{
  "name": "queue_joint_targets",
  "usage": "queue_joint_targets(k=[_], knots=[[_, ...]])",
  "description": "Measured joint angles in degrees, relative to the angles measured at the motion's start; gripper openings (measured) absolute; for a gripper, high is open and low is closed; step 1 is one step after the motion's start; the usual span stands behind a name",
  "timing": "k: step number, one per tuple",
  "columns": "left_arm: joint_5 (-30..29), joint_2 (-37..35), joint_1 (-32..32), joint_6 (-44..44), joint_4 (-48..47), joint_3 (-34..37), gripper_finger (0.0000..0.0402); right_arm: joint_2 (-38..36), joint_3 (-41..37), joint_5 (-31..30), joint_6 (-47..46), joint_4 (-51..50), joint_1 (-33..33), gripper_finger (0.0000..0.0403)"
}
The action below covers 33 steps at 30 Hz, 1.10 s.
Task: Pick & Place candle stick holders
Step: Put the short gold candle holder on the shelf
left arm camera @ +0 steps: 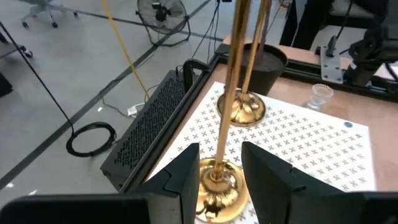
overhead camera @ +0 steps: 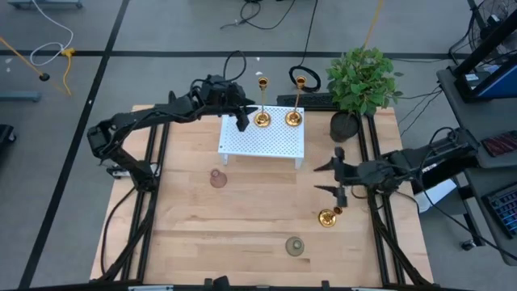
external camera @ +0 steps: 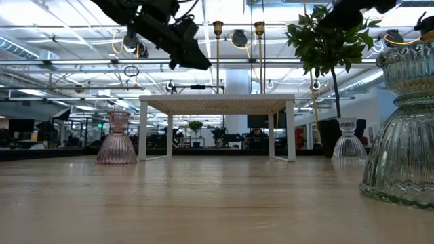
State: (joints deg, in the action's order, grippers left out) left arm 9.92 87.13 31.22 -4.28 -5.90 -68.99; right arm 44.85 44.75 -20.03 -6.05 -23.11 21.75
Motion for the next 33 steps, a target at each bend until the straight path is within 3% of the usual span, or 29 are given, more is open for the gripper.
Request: queue_joint_targets(k=[7,18,33], knots=[[0.2,-5.0,-1.2,0.0,-5.7,0.0,0.0124,-2.4,-0.9,11.1,-3.4,-0.9,6.1,0.0232],[0.4,-10.8,-4.3,-1.4,-10.8,0.0,0.0124,-2.9,-6.7,10.9,-8.3,-0.8,12.8,0.0231],[0.3,-11.5,-7.0,-1.5,-11.1,0.0,0.0124,-3.7,-14.6,10.9,-12.7,2.5,16.4,0.0226]])
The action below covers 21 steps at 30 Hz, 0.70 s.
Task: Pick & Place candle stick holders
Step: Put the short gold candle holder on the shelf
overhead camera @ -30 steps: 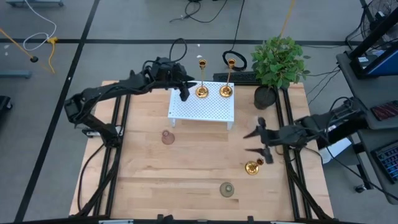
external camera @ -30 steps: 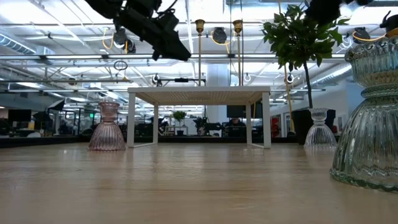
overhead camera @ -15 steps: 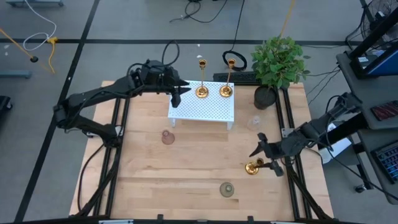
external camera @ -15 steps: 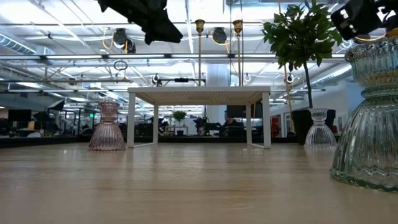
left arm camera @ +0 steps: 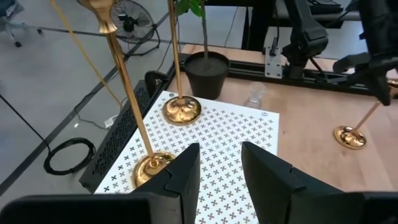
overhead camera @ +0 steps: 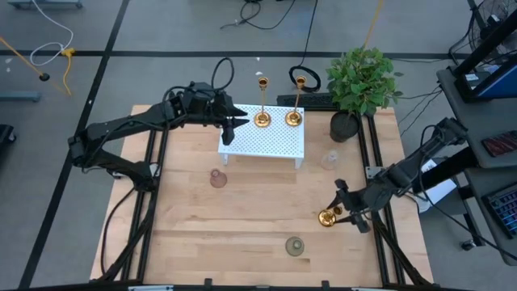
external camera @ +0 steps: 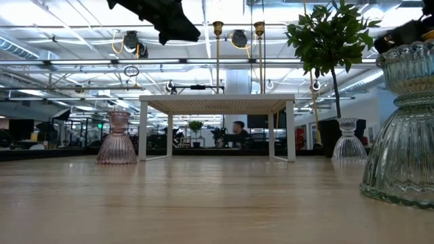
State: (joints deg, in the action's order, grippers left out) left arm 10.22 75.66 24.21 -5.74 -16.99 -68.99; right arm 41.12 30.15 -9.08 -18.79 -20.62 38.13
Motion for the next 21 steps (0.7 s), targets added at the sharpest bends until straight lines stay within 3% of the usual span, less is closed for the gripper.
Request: queue_joint_targets(k=[13,21], knots=[[0.0,0.0,0.0,0.0,0.1,0.0,0.0124,0.0,-4.4,0.2,-1.9,2.4,0.0,0.022],[-0.1,0.0,0.0,0.0,0.1,0.0,0.0124,0.0,-6.7,0.4,-6.5,2.4,0.0,0.014]])
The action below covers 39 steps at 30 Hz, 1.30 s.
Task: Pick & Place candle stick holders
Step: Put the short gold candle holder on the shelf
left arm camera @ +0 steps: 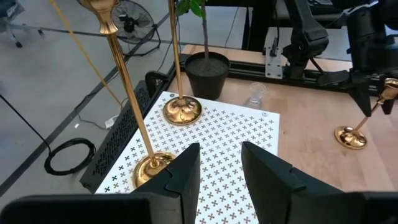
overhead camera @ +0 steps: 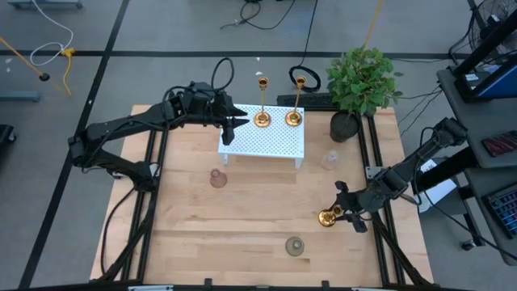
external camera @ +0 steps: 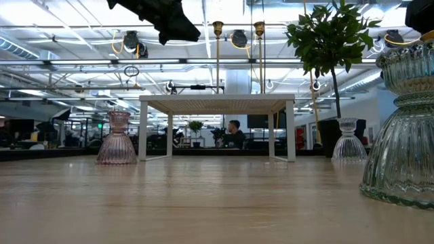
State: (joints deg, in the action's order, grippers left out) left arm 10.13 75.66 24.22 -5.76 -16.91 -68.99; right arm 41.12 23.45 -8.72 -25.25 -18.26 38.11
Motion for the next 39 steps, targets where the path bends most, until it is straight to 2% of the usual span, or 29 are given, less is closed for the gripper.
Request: queue_joint_targets(k=[9,16,22,25,29,31,36,39], knots=[[0.0,0.0,0.0,0.0,0.0,0.0,0.0124,0.0,-0.3,-0.1,3.1,4.2,0.0,0.0015],[0.0,-1.2,-0.8,-0.1,-1.0,0.0,0.0124,0.0,-0.3,-0.3,6.1,11.0,0.0,0.0025],[0.1,-6.2,-3.6,-1.9,-3.5,-0.1,0.0124,0.0,-0.3,-0.4,15.3,20.4,-1.0,0.0012],[-0.1,-9.5,-4.9,-1.9,-5.7,-0.1,0.0124,0.0,-0.3,-1.3,18.0,25.1,-2.9,0.0014],[-0.2,-13.5,-6.5,-2.8,-10.8,-0.1,0.0124,0.1,-0.3,-6.4,19.8,26.4,-6.8,0.0012],[-0.2,-15.3,-7.3,-2.2,-13.1,0.2,0.0124,0.5,-0.3,-6.2,19.9,27.6,-9.0,0.0011],[-5.1,-20.3,-9.9,-1.6,-12.0,5.2,0.0124,2.7,-0.3,-6.0,19.0,33.7,-13.6,0.0011],[-7.6,-23.8,-11.3,-1.1,-8.9,10.5,0.0124,5.6,-0.3,-6.0,18.9,38.7,-16.2,0.0011]])
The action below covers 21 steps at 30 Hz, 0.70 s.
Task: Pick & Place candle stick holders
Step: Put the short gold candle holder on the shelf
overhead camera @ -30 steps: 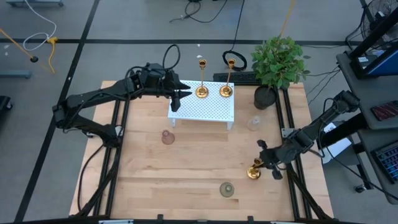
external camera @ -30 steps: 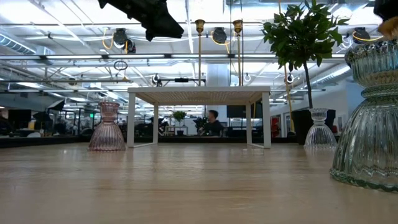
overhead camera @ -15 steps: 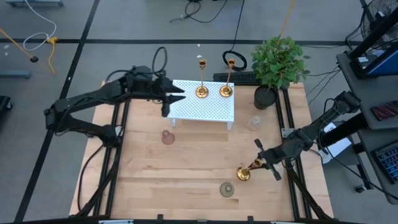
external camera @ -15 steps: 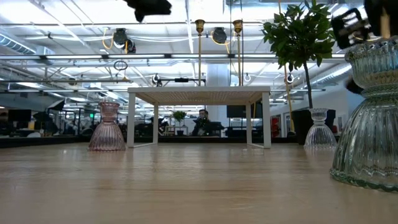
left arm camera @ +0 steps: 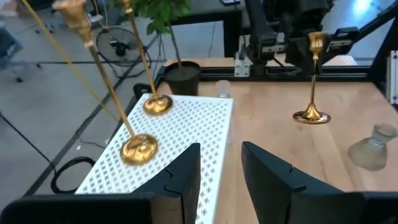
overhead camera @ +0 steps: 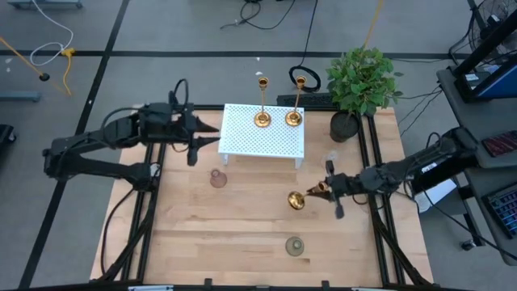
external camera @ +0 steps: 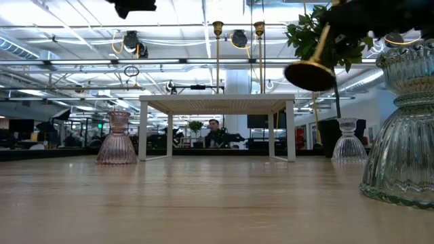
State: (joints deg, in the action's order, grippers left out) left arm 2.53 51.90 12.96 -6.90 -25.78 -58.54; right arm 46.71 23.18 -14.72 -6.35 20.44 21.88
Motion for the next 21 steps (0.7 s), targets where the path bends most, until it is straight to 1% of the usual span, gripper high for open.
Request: queue_joint_targets(k=[5,6,9,11,13,16,18,21], knots=[[-0.1,-4.0,-2.7,1.7,11.8,10.6,0.0124,5.6,0.0,0.2,-1.4,10.0,-5.2,0.0011],[-0.1,-4.3,-3.2,2.1,13.9,12.4,0.0124,6.6,0.0,1.7,-1.5,11.4,-6.2,0.0011],[0.2,-4.2,-5.1,4.3,20.4,17.4,0.0124,9.8,0.0,8.8,-2.0,16.4,-9.2,0.0011],[0.9,-3.3,-6.5,4.8,24.8,20.2,0.0124,12.3,0.9,11.9,-2.4,19.0,-10.8,0.0011],[1.7,-2.1,-8.0,4.9,29.4,22.8,0.0124,14.8,3.0,13.9,-2.4,19.0,-12.2,0.0011],[1.9,0.1,-10.2,5.5,37.1,25.2,0.0124,18.7,7.8,16.9,-1.9,15.8,-14.2,0.0011],[2.0,1.7,-11.4,5.9,41.0,25.9,0.0124,21.1,11.5,19.4,-1.2,12.7,-15.4,0.0011],[1.8,4.3,-12.7,7.1,44.5,26.0,0.0124,24.0,17.2,22.5,1.1,7.9,-17.0,0.0011]])
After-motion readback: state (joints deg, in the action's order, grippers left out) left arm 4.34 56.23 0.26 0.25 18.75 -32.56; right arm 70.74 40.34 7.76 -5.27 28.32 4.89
